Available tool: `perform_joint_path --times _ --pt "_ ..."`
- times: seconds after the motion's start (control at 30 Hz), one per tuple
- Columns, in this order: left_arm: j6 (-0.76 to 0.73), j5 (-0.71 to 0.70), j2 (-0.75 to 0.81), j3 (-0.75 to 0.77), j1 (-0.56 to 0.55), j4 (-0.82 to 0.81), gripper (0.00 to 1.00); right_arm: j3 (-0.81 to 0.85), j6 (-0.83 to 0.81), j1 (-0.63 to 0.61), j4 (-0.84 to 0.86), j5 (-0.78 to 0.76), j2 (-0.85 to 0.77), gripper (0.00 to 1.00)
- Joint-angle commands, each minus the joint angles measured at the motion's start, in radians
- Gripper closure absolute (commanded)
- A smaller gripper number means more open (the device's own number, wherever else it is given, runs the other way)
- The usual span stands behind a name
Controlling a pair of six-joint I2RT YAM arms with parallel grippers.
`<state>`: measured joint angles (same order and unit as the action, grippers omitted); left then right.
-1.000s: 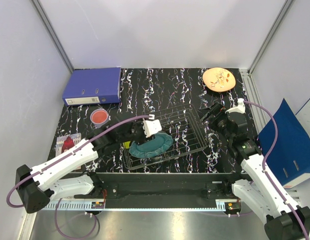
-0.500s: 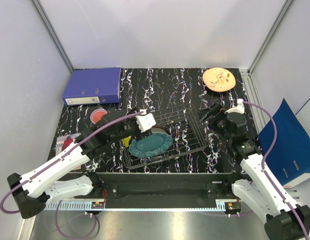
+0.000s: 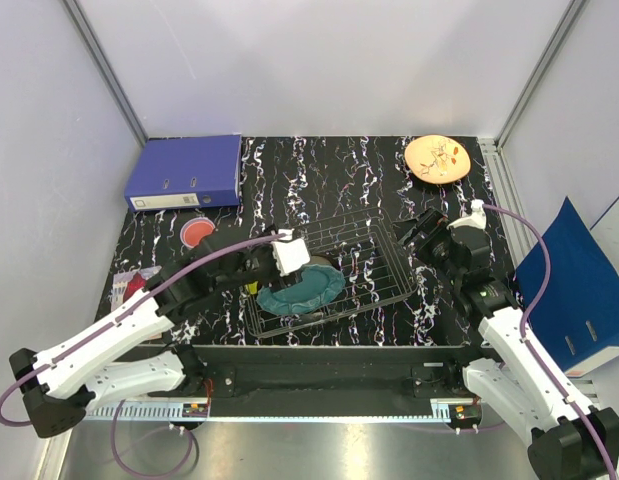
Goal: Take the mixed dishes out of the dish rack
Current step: Pick up the plate from the dish rack.
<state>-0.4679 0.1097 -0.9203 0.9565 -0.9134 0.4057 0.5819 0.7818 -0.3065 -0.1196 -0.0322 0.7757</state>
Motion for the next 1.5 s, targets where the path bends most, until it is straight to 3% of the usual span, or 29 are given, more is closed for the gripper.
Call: perform_joint_path --times 0.0,0.27,0.9,1.17,1.4,1.47 --pt "0.014 0.085 0.052 0.027 -0.034 0.037 0.32 -0.008 0.004 -0.006 0.041 0.015 -0.003 0.00" --pt "0.028 0.076 0.023 -0.030 -0.053 0.090 0.29 -0.021 0.014 -0.008 0.046 0.021 -0.007 0.00" --pt "-0.014 -0.016 -0.078 -0.136 -0.028 -0.073 0.33 -0.054 0.016 -0.006 0.077 0.026 0.010 0.00" --pt "-0.009 0.001 -0.132 -0.150 -0.021 -0.088 0.63 -0.062 0.024 -0.006 0.090 0.029 0.014 0.00" --pt "-0.011 -0.015 -0.155 -0.137 -0.019 -0.084 1.00 -0.062 0.020 -0.006 0.084 0.029 0.002 0.00" --pt "-0.015 -0.030 -0.147 -0.124 -0.019 -0.076 1.00 -0.063 0.020 -0.006 0.081 0.029 -0.004 0.00"
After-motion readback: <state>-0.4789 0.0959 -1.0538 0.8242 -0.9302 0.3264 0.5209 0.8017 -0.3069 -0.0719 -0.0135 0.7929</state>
